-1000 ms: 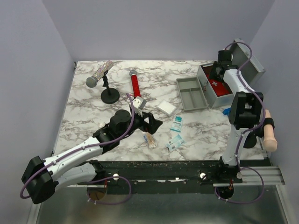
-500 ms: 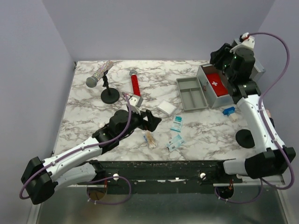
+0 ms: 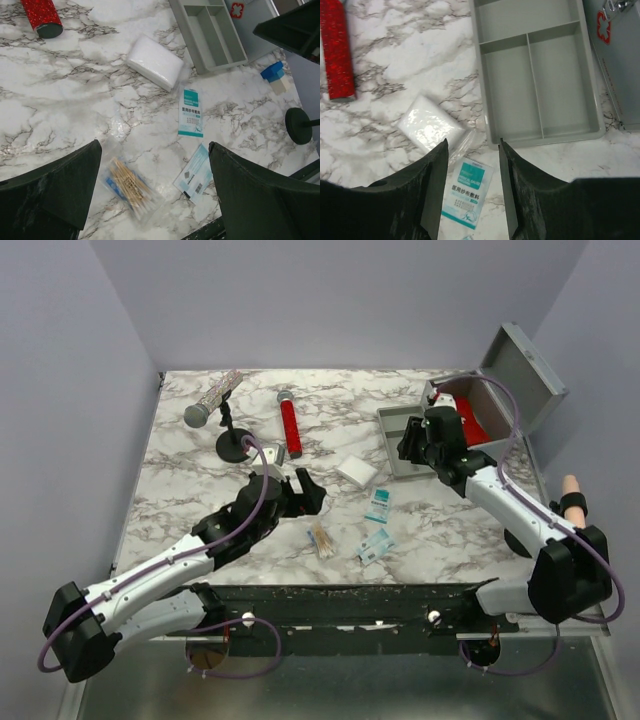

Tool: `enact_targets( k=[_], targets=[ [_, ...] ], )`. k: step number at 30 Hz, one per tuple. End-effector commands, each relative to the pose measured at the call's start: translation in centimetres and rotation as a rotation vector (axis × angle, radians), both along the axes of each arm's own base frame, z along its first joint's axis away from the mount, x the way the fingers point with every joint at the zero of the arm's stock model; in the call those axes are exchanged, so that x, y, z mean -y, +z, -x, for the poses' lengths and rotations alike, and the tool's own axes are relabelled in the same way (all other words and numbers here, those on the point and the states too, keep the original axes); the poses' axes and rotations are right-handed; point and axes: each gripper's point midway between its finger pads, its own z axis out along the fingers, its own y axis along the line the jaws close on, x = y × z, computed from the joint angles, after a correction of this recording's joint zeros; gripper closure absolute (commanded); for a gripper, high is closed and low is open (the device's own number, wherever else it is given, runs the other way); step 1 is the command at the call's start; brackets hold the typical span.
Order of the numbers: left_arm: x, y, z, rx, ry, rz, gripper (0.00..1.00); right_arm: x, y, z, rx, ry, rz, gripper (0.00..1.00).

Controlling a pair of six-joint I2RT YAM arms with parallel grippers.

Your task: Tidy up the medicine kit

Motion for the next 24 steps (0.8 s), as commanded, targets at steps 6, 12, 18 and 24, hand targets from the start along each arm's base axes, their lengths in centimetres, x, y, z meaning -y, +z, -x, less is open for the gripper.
enact_targets(
  k=[6,12,18,24],
  targets=[
    [-0.7,0.4,2.2,-0.016,-0.072,0.008,0.02,-0.2,-3.6,-7.5,-0.120,-0.118,0.135,0.47],
    [-0.7,0.0,3.1,-0.011,-0.123,-0.010,0.03,-2.1,-6.7,-9.1,-0.214,-0.087,0.119,0.48],
    [0.2,-2.1,3.0,-0.070,-0.144,-0.040,0.02,-7.4,-5.9,-5.5,-0.132,0.157,0.051,0.42],
    [0.7,-3.2,3.1,-0.092,-0.156,-0.036,0.03,-10.1,-7.8,-2.7,-0.169,0.309,0.164,0.36]
  ],
)
